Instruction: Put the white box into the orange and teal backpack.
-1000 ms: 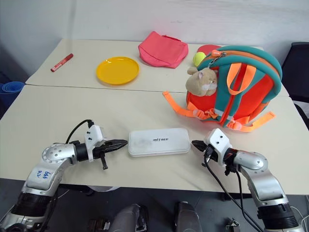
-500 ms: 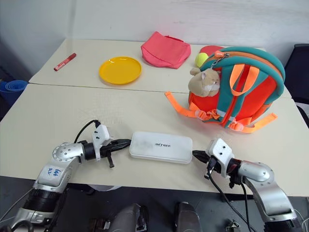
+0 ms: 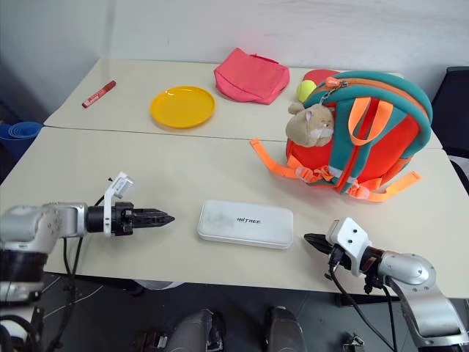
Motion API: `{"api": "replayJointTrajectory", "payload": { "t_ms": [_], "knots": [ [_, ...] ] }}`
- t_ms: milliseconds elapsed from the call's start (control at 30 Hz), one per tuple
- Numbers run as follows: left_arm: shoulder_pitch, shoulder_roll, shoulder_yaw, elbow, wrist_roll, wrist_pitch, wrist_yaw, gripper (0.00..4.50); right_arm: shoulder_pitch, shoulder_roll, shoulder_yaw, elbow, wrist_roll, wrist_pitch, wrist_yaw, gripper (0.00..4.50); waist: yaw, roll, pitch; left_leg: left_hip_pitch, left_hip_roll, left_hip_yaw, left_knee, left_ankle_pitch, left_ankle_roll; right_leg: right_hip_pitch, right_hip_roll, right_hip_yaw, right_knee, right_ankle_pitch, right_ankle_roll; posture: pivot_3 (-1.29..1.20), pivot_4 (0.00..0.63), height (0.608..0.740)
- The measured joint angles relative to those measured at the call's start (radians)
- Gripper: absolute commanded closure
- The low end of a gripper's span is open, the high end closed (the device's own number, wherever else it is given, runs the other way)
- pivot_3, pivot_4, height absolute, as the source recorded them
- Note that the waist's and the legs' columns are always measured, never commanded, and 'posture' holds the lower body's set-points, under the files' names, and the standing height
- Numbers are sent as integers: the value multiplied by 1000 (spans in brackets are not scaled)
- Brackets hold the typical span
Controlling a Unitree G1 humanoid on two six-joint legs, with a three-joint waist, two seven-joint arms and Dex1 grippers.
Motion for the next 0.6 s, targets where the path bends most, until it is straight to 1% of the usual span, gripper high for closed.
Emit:
{"api": "replayJointTrajectory", "payload": {
  "t_ms": [33, 67, 167, 333, 433, 500, 567, 600],
  "knots": [
    [-47, -7, -19, 51, 0, 45, -5, 37, -19, 0, 13, 16, -9, -11, 6, 4500, 1, 0, 0, 1, -1, 0, 0, 0, 0, 1, 0, 0, 0, 0, 0, 0, 150, 740],
    [-88, -16, -39, 92, 0, 80, -12, 11, -42, 0, 31, 29, -19, -17, 13, 4500, 1, 0, 0, 1, -1, 0, 0, 0, 0, 1, 0, 1, 0, 0, 0, 0, 150, 740],
    [-147, -53, -67, 144, 1, 128, -19, 11, -87, 0, 70, 70, -42, -37, 27, 4500, 5, 1, -1, 1, -1, -1, 1, 0, 0, 1, -2, 1, 1, 0, 0, 0, 150, 740],
    [-225, -127, -220, 106, 10, 168, -24, 11, -197, -40, 159, 153, -146, -116, 55, 4500, 6, 1, -4, 3, -1, 0, 3, 0, 0, 5, -3, 3, 0, 0, 0, 0, 150, 740],
    [-244, -212, -217, 124, 11, 187, 7, 11, -236, -39, 183, 175, -164, -119, 58, 4500, 8, 1, -7, 4, -1, 0, 3, 0, 0, 5, -4, 3, 0, 0, 0, 0, 150, 740],
    [-252, -277, -175, 166, 17, 188, 45, 11, -247, -29, 188, 194, -168, -122, 58, 4500, 12, 1, -9, 6, -1, 0, 3, 0, 0, 7, -4, 3, 0, 0, 0, 0, 150, 740],
    [-251, -321, -143, 188, 22, 185, 81, 11, -258, -20, 195, 212, -173, -126, 58, 4500, 16, 1, -9, 15, 0, -1, 2, -1, 0, 16, -4, 2, -2, 0, 1, 0, 150, 740],
    [-250, -337, -129, 189, 23, 187, 98, 11, -262, -16, 198, 216, -178, -127, 58, 4500, 18, 1, -9, 17, 0, -2, 2, -4, -4, 19, -4, 2, -3, 0, 1, 0, 150, 740]
  ]
}}
